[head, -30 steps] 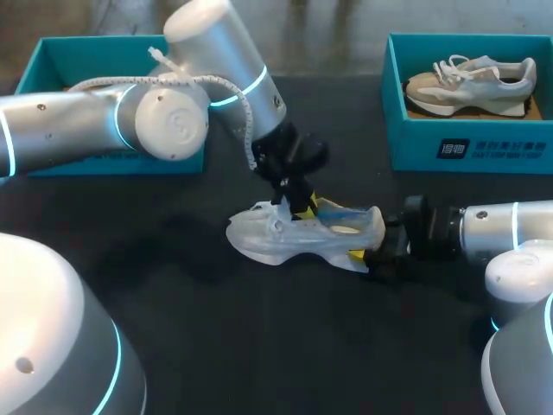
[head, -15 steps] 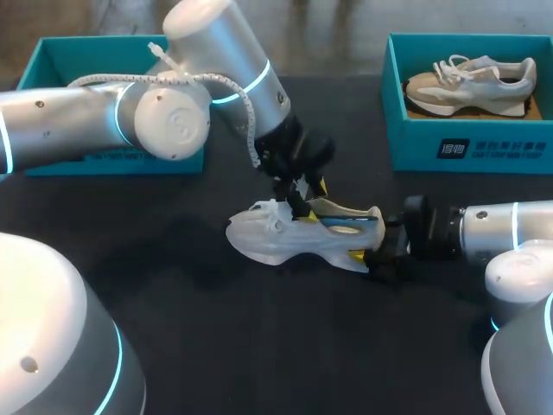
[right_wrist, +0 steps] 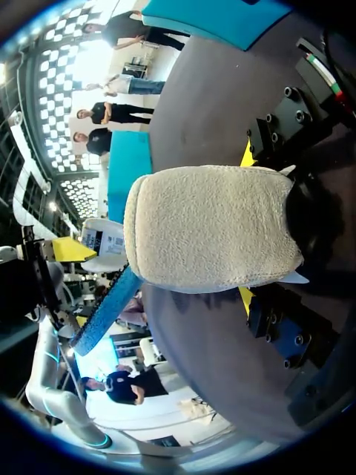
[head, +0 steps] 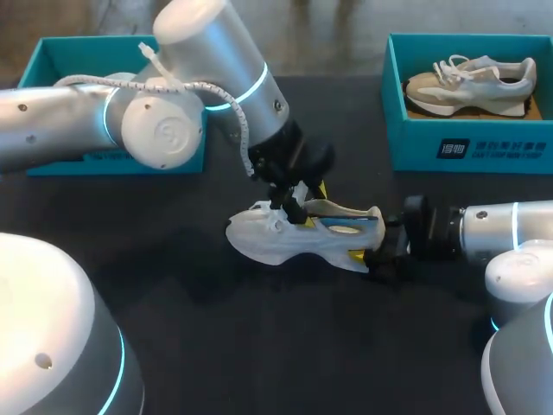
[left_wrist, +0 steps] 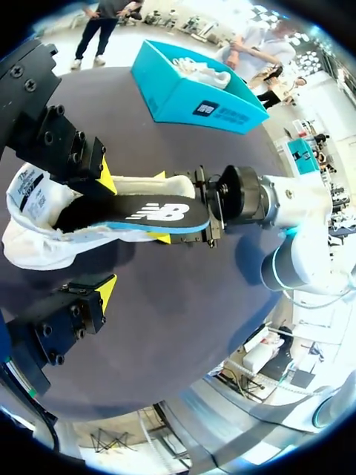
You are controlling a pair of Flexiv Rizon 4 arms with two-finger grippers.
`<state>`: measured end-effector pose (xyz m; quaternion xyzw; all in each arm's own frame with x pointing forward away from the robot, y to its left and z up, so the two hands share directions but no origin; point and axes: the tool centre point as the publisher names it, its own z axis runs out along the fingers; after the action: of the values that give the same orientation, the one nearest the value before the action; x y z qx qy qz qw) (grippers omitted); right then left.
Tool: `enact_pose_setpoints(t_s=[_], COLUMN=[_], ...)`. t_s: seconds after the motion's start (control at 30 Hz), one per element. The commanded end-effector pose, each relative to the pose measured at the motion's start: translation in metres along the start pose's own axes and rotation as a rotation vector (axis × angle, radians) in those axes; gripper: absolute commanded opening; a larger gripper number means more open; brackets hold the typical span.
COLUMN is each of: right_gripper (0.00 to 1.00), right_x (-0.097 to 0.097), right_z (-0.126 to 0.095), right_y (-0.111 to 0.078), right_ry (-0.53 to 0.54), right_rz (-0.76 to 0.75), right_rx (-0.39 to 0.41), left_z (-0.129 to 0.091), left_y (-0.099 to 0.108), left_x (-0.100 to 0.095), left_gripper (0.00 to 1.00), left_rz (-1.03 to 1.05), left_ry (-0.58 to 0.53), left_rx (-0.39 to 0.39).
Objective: Take the shoe out of the shoebox, open the shoe tongue, remove and reinsert the insole, then place the shoe into the shoebox
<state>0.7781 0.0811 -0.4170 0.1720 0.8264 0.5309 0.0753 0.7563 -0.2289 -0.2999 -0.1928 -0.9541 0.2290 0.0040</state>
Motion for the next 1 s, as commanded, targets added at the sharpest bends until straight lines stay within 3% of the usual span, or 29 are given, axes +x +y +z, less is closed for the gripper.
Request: enact_pose_setpoints(t_s=[0.03,0.17,0.3,0.4,0.7,0.87,1.0], right_gripper=[0.0,0.0,0.0,0.0,0.0,0.0,0.0], right_x=[0.001,0.001,0.001,0.001,0.001,0.001,0.001], right_z=[0.0,0.0,0.0,0.0,0.0,0.0,0.0], right_y=[0.001,0.001,0.001,0.001,0.001,0.001,0.001], right_ry=[-0.001,-0.001,-0.001,-0.001,-0.001,-0.001,-0.001], right_rz=[0.001,0.001,0.001,0.001,0.001,0.001,0.001], right_rx=[0.005,0.005,0.005,0.005,0.005,0.005,0.005], left_z=[0.006,0.009,0.015,0.016,0.013,0.006,-0.006], left_y=[-0.004,-0.008,-0.011,-0.013,-0.015,-0.015,-0.017], left_x=[-0.005,-0.008,-0.01,-0.011,-0.008,-0.005,0.002], left_gripper=[0.63,0.61,0.52,0.53,0.75,1.0,1.0], left_rz=[0.012,0.023,0.033,0.035,0.044,0.046,0.039], left_ry=[0.01,0.019,0.03,0.034,0.033,0.025,0.014], left_rx=[-0.001,-0.002,-0.005,-0.006,0.001,0.009,0.013])
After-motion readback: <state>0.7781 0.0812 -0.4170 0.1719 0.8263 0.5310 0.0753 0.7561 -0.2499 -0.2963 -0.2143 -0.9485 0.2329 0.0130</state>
